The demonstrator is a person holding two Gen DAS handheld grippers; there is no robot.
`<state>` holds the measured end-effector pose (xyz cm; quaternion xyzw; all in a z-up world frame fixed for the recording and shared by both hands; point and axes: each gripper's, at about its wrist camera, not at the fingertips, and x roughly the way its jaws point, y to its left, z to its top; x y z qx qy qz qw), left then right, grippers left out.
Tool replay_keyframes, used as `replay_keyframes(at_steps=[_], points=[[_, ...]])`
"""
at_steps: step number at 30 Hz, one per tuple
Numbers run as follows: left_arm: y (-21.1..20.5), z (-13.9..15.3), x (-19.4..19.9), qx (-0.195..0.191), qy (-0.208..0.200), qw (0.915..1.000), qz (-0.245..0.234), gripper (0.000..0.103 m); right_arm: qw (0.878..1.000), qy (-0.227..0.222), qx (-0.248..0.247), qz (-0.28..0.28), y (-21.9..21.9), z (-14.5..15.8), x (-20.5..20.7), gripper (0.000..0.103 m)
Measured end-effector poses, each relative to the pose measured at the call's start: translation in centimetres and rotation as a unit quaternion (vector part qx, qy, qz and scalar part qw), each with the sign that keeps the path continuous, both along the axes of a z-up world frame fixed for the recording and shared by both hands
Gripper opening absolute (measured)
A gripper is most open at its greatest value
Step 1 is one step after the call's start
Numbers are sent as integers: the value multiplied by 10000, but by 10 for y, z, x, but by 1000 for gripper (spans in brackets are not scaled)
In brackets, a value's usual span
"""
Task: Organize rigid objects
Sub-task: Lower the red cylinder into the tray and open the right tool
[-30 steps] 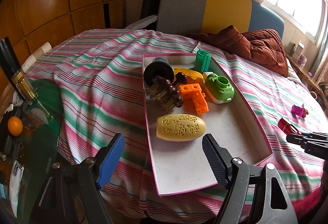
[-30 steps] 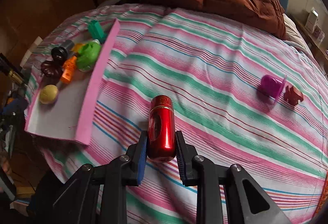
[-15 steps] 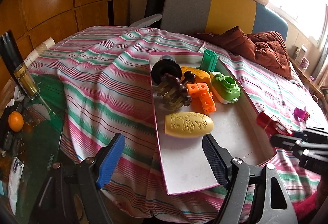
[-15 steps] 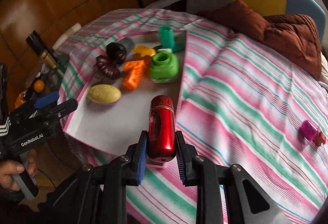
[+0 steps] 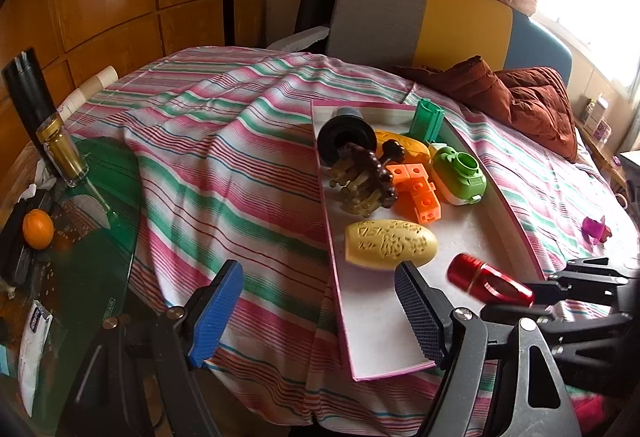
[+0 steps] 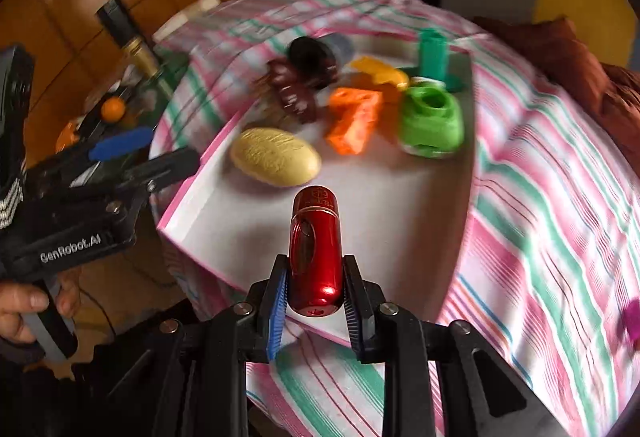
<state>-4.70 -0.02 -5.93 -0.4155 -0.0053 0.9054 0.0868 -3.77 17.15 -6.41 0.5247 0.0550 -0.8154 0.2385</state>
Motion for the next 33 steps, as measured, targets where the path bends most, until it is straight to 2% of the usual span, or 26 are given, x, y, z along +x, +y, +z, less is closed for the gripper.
replay_keyframes(at_steps=[6, 10, 14, 18, 28, 33], points=[[-5, -1, -1, -8, -23, 10000, 75, 79, 9984, -65, 49, 561, -26, -7, -8, 25], [-8, -2, -1, -25, -34, 9999, 138, 79, 9975, -124, 110, 689, -37, -17, -15, 25], [-12, -5, -2, -32, -77, 9997, 221, 79, 9978, -158, 45, 639, -37, -21, -15, 26], [-12, -5, -1, -42, -66, 9997, 234, 79, 9979, -260, -128, 578, -33, -23, -15, 37], [-9, 2, 4, -54, 41, 9998, 191, 79, 9987, -106, -302, 398, -23, -7, -7, 37], [-4, 6, 8, -64, 81, 9999, 74, 79, 9993, 57, -352, 66, -7, 4, -5, 39]])
